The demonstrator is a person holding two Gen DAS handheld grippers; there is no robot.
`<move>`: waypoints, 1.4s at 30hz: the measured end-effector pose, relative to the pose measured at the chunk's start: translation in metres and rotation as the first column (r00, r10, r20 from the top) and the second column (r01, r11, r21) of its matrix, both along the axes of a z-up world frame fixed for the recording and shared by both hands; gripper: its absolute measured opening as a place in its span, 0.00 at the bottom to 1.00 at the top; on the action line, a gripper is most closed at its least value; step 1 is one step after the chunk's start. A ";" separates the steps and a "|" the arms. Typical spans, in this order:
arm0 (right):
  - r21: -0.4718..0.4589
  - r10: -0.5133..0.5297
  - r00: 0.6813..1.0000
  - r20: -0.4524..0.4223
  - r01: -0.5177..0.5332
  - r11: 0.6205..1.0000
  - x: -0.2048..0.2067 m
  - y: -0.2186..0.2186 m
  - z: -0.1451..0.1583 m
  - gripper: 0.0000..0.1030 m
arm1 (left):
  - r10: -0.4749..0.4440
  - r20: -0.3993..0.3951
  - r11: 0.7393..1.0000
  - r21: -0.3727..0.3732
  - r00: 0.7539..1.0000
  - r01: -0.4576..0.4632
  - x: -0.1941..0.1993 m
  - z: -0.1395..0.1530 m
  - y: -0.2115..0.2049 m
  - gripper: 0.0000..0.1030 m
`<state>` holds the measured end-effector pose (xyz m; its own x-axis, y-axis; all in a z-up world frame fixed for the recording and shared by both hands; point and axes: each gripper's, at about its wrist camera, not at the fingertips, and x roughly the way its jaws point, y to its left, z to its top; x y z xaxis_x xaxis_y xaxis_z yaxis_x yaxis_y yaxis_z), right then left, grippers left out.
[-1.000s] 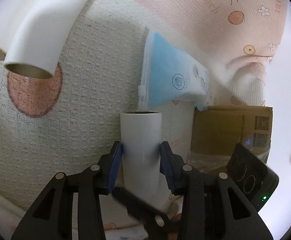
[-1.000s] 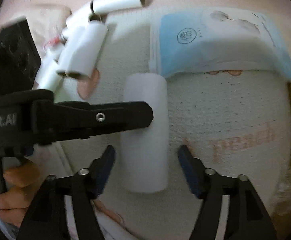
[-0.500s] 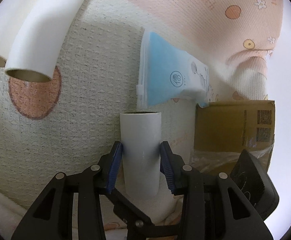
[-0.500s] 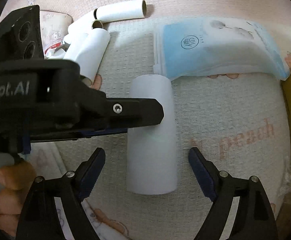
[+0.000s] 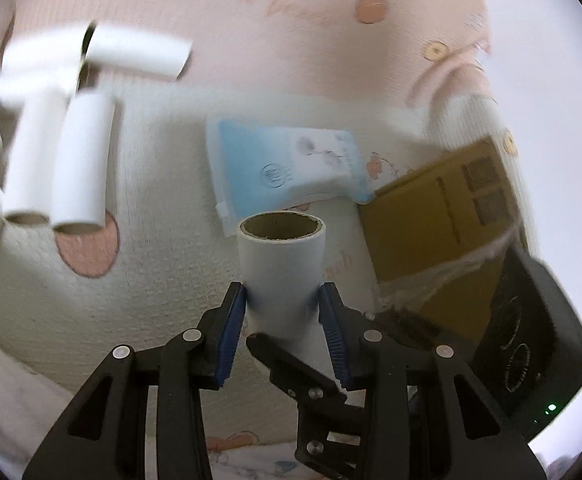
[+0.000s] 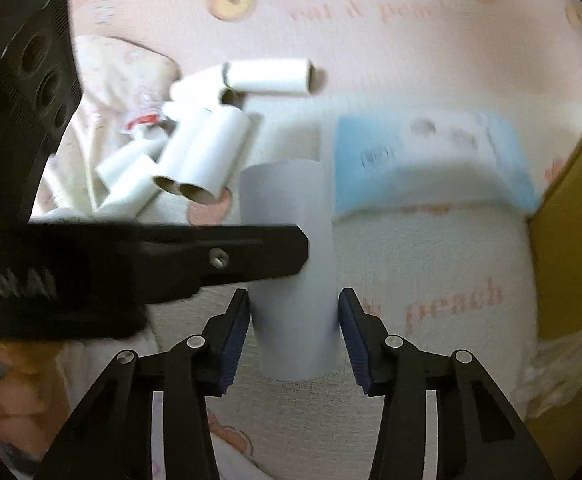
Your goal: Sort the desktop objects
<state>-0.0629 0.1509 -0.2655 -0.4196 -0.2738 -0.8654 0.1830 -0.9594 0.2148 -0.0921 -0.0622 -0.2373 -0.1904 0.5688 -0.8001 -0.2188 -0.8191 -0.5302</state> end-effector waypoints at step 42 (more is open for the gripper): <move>-0.096 -0.152 0.974 -0.167 0.138 0.986 0.089 0.049 0.154 0.22 | 0.041 -0.087 0.996 -0.070 0.995 -0.047 0.026 0.075 0.032 0.37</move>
<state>0.0264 0.1994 -0.1110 -0.6016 -0.2669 -0.7529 0.0845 -0.9585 0.2723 -0.0660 -0.0301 -0.1619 -0.2833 0.4995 -0.8187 -0.2233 -0.8645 -0.4502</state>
